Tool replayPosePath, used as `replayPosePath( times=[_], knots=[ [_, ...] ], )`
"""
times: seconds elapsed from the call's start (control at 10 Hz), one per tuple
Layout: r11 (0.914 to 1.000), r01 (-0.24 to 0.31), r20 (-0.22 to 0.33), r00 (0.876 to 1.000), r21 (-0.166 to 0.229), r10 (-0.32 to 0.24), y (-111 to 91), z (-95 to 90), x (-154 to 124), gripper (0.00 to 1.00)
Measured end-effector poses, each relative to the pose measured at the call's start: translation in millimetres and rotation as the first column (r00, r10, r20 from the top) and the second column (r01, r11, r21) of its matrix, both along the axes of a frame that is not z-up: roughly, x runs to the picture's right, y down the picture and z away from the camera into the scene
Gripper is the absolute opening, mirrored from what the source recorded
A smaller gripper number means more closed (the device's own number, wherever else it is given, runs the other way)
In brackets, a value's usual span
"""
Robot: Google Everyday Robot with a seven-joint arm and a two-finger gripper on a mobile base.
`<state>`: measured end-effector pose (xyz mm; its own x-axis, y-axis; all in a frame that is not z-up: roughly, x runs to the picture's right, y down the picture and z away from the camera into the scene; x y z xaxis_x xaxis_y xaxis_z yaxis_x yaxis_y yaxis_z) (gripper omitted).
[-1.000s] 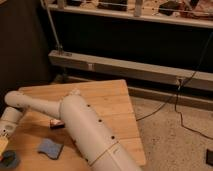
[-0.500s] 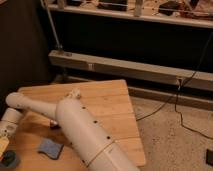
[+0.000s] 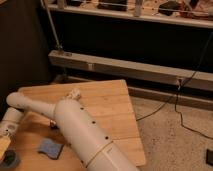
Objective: Place the pepper in the ceramic cup
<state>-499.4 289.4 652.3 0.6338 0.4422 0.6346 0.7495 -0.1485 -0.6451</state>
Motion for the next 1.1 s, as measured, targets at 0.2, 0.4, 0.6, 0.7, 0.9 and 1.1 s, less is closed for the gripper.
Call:
replayPosePath(
  times=[0.2,0.4,0.6,0.7,0.9,1.1],
  knots=[
    [1.0,0.0,0.007,1.0,0.003,0.0,-1.7,1.1,0.4,0.59],
    [1.0,-0.002,0.013,1.0,0.003,0.002,-3.2,1.1,0.5,0.77],
    [1.0,-0.004,0.024,1.0,0.002,0.004,-4.2,0.9,2.3,0.8],
    [1.0,-0.004,0.032,0.999,0.0,0.004,-4.5,0.4,3.7,0.8],
    [1.0,-0.002,0.046,0.999,-0.003,0.002,-4.4,0.2,6.3,0.8],
    [1.0,-0.002,0.059,0.998,-0.004,0.002,-5.2,-0.9,8.1,0.8]
  ],
)
